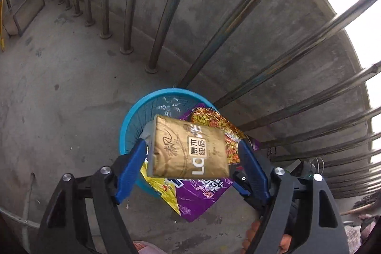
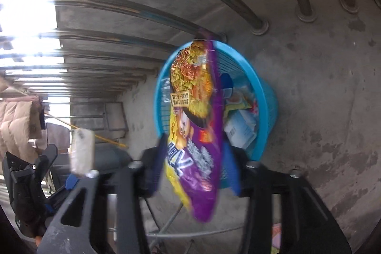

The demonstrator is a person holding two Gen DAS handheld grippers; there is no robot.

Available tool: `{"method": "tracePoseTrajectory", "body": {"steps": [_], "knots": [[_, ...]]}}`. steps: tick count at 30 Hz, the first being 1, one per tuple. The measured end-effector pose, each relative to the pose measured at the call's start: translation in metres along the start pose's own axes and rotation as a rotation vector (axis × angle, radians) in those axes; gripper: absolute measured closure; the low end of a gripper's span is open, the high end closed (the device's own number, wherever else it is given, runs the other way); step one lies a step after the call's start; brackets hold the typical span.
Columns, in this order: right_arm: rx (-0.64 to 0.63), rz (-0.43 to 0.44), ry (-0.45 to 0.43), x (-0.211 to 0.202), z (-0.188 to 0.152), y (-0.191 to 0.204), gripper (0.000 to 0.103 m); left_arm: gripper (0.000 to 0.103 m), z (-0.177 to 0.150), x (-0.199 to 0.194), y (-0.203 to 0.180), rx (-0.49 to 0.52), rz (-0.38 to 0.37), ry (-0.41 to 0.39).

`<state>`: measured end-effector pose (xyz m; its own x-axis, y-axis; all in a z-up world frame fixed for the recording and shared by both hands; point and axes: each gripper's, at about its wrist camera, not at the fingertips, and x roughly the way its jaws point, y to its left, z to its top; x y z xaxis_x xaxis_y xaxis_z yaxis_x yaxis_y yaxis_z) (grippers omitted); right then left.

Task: Collect trash
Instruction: 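Carry both over the wastebasket and open the left tool to drop the gold packet, then open the right tool to drop the purple snack bag into the wastebasket, then move both tools back toward the table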

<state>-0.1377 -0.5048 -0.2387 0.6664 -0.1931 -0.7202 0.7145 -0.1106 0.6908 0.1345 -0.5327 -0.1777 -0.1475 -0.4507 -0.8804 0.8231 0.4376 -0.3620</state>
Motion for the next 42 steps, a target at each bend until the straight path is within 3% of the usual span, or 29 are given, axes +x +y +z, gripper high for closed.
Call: {"method": "tracePoseTrajectory", "body": {"steps": [2,4,9,15,20,24,26,31,38,42], "knots": [[0.054,-0.049,0.013,0.012,0.0,-0.016,0.044,0.025,0.0,0.022,0.005,-0.032,0.038,0.043],[0.079,-0.034,0.016,0.011,-0.002,-0.023,0.044,0.025,-0.002,0.03,0.007,-0.045,0.039,0.059],[0.035,-0.054,-0.009,-0.01,-0.005,-0.023,0.043,0.025,-0.009,0.014,0.005,-0.008,0.025,0.037],[-0.015,-0.068,-0.058,-0.03,-0.007,-0.019,0.042,0.025,-0.012,-0.036,-0.005,0.043,-0.005,-0.046],[-0.143,-0.093,-0.097,-0.043,-0.015,0.011,0.042,0.025,-0.031,-0.108,-0.008,0.056,-0.002,-0.175],[-0.302,-0.077,-0.144,-0.062,-0.03,0.046,0.042,0.025,-0.061,-0.172,0.002,0.055,0.013,-0.268],[-0.386,-0.051,-0.156,-0.074,-0.041,0.066,0.042,0.025,-0.079,-0.206,0.011,0.044,0.056,-0.324],[-0.577,0.044,-0.136,-0.093,-0.071,0.113,0.042,0.025,-0.134,-0.289,0.055,-0.07,0.135,-0.482],[-0.807,0.174,-0.035,-0.097,-0.13,0.182,0.042,0.025,-0.234,-0.397,0.138,-0.27,0.311,-0.71],[-0.926,0.266,0.082,-0.081,-0.174,0.235,0.044,0.025,-0.285,-0.45,0.187,-0.381,0.396,-0.816]]}}
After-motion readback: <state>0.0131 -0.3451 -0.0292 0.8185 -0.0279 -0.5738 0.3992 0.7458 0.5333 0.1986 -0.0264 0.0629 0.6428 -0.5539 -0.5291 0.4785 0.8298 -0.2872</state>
